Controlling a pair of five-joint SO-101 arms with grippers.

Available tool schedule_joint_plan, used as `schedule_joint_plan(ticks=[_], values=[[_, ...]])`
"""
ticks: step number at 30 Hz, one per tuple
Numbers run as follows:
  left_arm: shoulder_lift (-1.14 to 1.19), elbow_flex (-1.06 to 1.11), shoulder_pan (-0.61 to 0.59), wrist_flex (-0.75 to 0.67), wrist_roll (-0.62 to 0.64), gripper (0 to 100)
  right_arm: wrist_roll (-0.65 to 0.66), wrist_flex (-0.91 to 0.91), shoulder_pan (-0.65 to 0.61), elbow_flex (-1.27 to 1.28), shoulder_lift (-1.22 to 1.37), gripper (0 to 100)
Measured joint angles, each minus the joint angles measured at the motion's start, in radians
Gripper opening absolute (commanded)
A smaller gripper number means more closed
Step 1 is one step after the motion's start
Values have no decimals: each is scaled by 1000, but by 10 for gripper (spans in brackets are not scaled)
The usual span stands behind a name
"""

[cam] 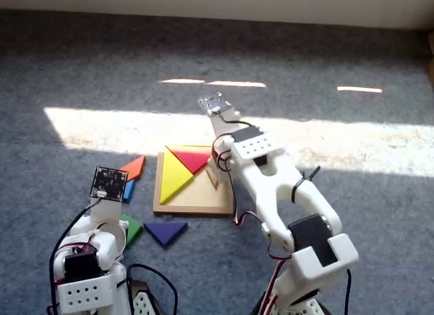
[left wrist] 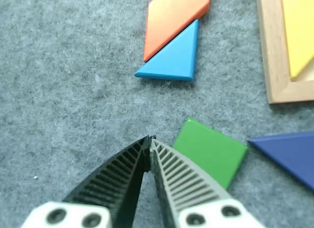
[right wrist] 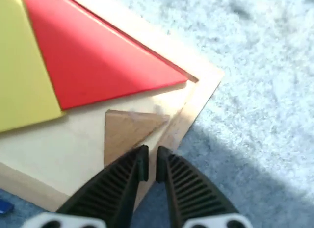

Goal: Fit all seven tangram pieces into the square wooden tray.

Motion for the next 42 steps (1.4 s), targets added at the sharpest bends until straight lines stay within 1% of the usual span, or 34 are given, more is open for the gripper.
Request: schedule_joint_plan(ticks=[7, 10, 14, 18, 25, 33, 40, 42], values=[[0, 0, 0, 0, 0, 6, 0, 0, 0, -64, 21, 41], [0, 0, 0, 0, 0, 6, 0, 0, 0, -63, -18, 41], [0, 0, 0, 0, 0, 6, 0, -5, -46, 6, -112, 41], [0, 0, 0, 0, 0, 6, 0, -55, -103, 89, -132, 41], [0, 0, 0, 0, 0, 6, 0, -155, -109, 158, -130, 41], [0, 0, 0, 0, 0, 6, 2, -183, -37, 115, -21, 41], [0, 0, 0, 0, 0, 6, 2, -178, 37, 72, 0, 41], [0, 0, 0, 0, 0, 6, 34, -178, 51, 72, 0, 41]])
